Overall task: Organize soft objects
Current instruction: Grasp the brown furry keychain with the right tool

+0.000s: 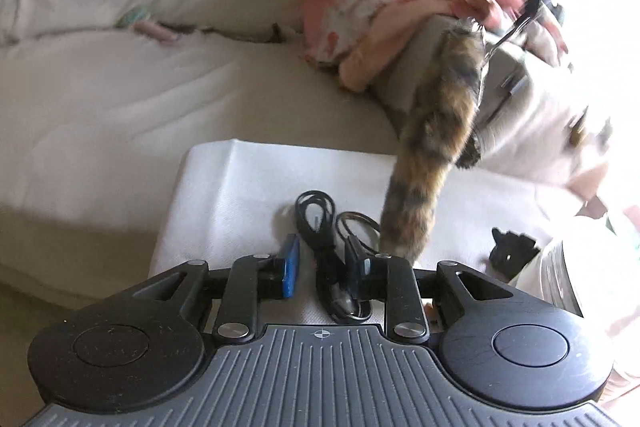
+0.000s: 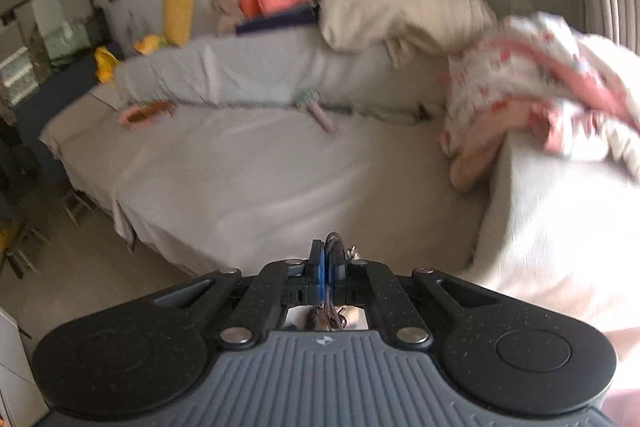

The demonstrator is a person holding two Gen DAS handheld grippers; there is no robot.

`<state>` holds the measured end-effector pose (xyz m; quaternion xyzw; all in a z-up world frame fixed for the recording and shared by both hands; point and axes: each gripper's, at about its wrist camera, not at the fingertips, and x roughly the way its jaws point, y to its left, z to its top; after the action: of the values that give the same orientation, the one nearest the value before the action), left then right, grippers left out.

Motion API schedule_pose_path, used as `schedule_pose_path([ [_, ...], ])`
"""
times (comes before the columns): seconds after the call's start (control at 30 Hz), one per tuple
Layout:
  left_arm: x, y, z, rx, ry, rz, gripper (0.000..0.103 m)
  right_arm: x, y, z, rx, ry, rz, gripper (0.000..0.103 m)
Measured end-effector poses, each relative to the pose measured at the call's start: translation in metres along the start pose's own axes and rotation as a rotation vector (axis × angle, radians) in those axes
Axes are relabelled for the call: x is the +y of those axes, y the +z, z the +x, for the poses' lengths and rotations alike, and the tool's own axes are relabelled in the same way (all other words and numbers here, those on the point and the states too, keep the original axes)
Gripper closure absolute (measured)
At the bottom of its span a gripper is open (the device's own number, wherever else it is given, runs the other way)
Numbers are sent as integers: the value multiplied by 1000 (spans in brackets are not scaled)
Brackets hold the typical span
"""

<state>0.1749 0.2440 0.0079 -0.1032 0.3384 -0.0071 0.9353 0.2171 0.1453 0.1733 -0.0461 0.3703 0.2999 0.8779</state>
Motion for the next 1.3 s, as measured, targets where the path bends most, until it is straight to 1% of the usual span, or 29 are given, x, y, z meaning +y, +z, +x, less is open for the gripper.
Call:
schedule_pose_path([
  [0.03,-2,-1,0,-2,6,18,77,-4,-3,14,35,-13,13,101],
  [0.07,-3,-2,0,-4,3,29,81,-9,-7,27,67,-17,22,101],
  [0.17,-1,-5,-4,-1,0,23,82,-23,-14,66,165,-34,58,101],
  [0.23,0,-5,-7,2,28,31,83,-34,-14,92,235,-40,87,100],
  [0.3,1,-6,-9,-1,55,33,83,-43,-15,113,292,-67,120,97],
  [0.33,2,-6,-9,-3,53,26,83,-47,-15,122,319,-84,135,86],
  [0.37,3,-7,-9,-5,48,17,83,-50,-16,130,340,-103,149,69],
  [0.43,5,-8,-9,-12,44,13,83,-55,-18,146,376,-182,194,51],
  [0.47,6,-9,-10,-15,42,12,83,-57,-19,154,399,-216,219,51],
  [0.6,9,-10,-10,-25,33,-2,83,-61,-23,178,476,-210,287,50],
  [0.67,9,-10,-10,-31,32,-6,83,-59,-22,189,512,-201,290,45],
  [0.7,9,-11,-9,-33,31,-7,83,-56,-21,191,506,-200,280,44],
  [0.73,9,-11,-9,-36,30,-8,83,-53,-20,191,495,-199,261,46],
  [0.8,11,-12,-10,-39,25,-14,83,-49,-19,191,479,-195,219,68],
  [0.83,12,-12,-10,-42,21,-18,83,-48,-20,188,472,-183,202,83],
  [0.87,13,-12,-11,-42,15,-24,84,-50,-17,188,466,-165,190,85],
  [0.97,17,-12,-14,-39,0,-35,86,-44,-14,166,411,-133,154,91],
  [1.0,18,-12,-17,-41,-7,-40,88,-39,-10,153,382,-117,135,92],
  [1.1,22,-7,-33,-76,-24,-60,88,-21,7,103,273,-60,77,93],
  [1.2,24,3,-65,-132,-15,-68,91,-4,20,39,147,-1,31,93],
  [1.3,22,20,-112,-215,-33,-85,91,14,28,-26,15,47,-22,93],
])
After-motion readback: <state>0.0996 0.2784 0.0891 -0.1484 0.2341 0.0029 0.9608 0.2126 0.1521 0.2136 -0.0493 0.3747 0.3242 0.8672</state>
